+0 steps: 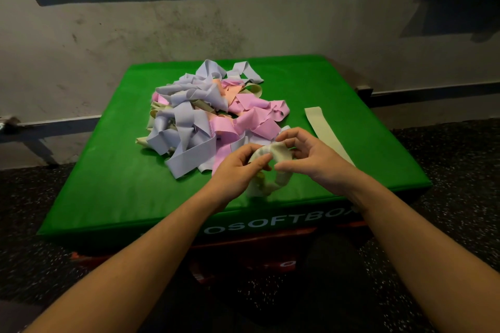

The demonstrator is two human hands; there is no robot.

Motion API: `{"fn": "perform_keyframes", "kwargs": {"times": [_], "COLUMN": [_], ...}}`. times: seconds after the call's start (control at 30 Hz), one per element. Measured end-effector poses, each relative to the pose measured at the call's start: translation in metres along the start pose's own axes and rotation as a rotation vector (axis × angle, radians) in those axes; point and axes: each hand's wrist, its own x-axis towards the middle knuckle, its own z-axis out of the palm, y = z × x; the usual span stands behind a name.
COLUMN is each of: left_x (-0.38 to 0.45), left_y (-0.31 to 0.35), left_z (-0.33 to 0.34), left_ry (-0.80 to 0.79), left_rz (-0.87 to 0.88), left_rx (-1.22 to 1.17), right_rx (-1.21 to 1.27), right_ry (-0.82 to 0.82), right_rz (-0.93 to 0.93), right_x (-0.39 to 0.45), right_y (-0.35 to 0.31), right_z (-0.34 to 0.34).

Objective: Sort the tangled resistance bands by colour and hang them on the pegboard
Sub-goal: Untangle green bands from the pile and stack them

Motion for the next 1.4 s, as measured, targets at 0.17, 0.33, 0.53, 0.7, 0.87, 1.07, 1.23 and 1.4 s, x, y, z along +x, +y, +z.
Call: {"fn": "perform_keyframes", "kwargs": {"times": [0.17, 0.33, 0.53, 0.7, 0.87, 1.07, 1.23, 1.4], "left_x": [-0.003, -0.006, -0.013, -0.014, -0.015, -0.015, -0.014, -0.016], "left_y": [0.004, 0.006, 0.007, 0.009, 0.007, 0.014, 0.009, 0.006], "left_z": [0.001, -0.003, -0.003, -0.001, -0.003, -0.003, -0.001, -0.003], "left_ry": [-0.037, -0.041, -0.090, -0.085, -0.108, -0.130, -0.117, -0.135], "left_rz": [0.018, 0.012, -0.024, -0.104, -0.105, -0.085, -0.021, -0.046], "left_rx": [-0.129, -0.139, -0.102, -0.107, -0.042, -0.033, 0.022, 0.025], "right_rx": [0.063, 0.291, -0.014, -0.169, -0.132, -0.027, 0.046, 0.093], "right_ry": [-0.066, -0.107, 0.021, 0.218, 0.172, 0.094, -0.041, -0.021], "right_rz": [0.077, 0.060, -0.013, -0.097, -0.150, -0.079, -0.044, -0.040], "right_x": [-0.005, -0.008, -0.007, -0.003, -0.003, -0.003, 0.000, 0.003], "right_y": [0.004, 0.006, 0.000, 0.000, -0.005, -0.005, -0.006, -0.006], "right_z": [-0.001, -0.009, -0.002, -0.003, 0.001, 0.003, 0.008, 0.010]}}
